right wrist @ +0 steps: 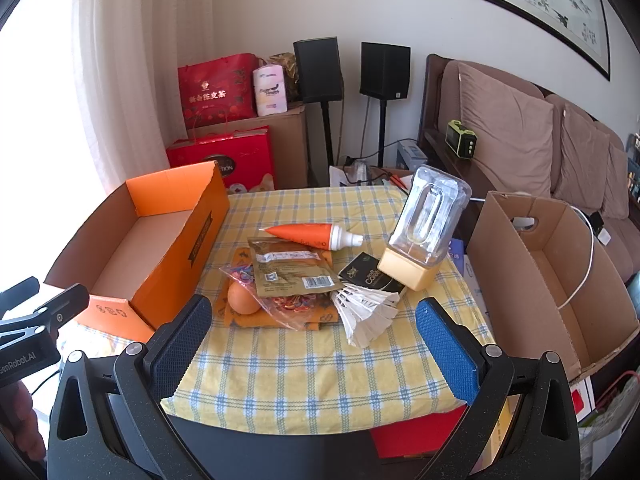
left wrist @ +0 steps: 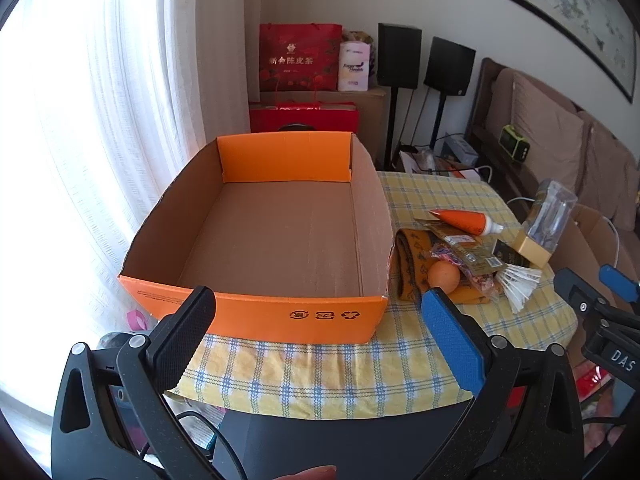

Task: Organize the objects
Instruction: 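Move both tools toward the items on the checked tablecloth, then grasp the clear plastic container with the right tool and lift it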

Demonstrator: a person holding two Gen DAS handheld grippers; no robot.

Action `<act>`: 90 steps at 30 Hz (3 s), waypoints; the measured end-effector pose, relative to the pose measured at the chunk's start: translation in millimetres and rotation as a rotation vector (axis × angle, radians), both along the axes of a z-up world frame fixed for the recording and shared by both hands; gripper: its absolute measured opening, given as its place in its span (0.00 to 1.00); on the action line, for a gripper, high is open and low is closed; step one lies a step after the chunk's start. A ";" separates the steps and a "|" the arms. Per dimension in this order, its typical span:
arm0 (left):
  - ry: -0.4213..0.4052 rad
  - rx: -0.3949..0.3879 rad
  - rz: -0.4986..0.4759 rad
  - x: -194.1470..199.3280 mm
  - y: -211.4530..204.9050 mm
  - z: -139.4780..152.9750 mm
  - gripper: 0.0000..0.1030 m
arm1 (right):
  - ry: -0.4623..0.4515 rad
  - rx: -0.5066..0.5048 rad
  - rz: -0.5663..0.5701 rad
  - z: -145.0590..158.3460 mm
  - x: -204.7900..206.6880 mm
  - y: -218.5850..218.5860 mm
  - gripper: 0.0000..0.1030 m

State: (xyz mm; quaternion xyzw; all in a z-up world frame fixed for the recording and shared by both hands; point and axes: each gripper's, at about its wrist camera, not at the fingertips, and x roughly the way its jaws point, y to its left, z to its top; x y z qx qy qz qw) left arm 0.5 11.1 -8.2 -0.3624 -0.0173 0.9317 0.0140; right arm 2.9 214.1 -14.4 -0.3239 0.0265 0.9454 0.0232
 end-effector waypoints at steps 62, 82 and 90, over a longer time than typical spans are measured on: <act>0.025 0.092 -0.161 -86.9 64.0 0.1 1.00 | 0.031 -0.060 -0.443 -19.4 -107.6 106.1 1.00; 0.016 0.037 -0.165 -124.3 101.6 -6.1 1.00 | -0.032 -0.031 -0.482 -44.1 -156.0 114.5 1.00; -0.011 0.001 -0.199 -124.2 116.2 -17.3 1.00 | -0.050 -0.007 -0.496 -51.8 -164.9 117.7 0.96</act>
